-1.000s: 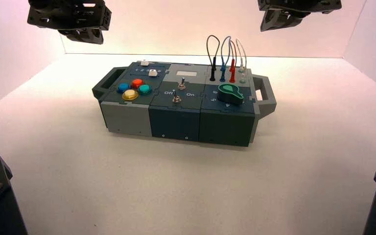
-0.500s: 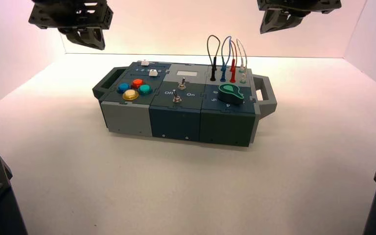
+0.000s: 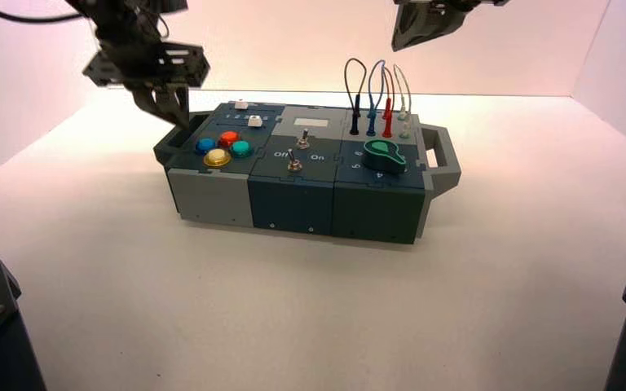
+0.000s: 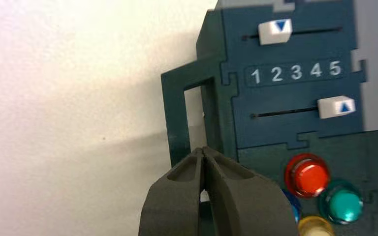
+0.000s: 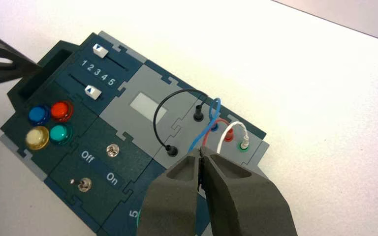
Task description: Flip the bottom switch on with the right gripper.
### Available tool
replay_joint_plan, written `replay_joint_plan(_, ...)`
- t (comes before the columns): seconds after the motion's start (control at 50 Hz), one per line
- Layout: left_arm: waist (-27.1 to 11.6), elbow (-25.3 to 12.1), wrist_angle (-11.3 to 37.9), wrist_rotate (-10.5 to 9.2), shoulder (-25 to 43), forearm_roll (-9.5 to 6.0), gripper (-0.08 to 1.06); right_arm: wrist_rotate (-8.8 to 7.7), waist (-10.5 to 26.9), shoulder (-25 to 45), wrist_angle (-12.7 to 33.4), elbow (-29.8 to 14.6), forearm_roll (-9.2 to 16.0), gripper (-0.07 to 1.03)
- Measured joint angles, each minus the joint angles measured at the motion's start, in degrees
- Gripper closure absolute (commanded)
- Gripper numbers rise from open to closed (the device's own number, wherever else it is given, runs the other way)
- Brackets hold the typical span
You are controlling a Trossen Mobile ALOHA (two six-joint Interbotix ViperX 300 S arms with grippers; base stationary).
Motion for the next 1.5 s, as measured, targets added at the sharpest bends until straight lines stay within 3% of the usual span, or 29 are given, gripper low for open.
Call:
replay_joint_plan(0.38, -0.09, -0.88, -1.49, 0.00, 2.90, -0.18, 1.01, -0.09, 5.19, 2.99, 6.68, -3.25, 0.00, 0.99)
replay_joint_plan(0.68, -0.18, -2.02, -1.32, -0.09, 4.75, -0.18, 1.01, -0.26, 11.95, 9.76, 10.20, -6.86, -0.09, 0.98)
replay_joint_plan(1.04, -0.18, -2.11, -1.23, -0.09, 4.83, -0.18, 1.01, -0.18, 18.81, 13.97, 10.72, -9.49, 1.58, 0.98)
replay_joint_plan(1.5, -0.09, -2.64, -0.97, -0.09, 5.54, -0.18, 1.01, -0.26, 22.85, 15.38, 10.72, -10.37, 3.69, 0.98)
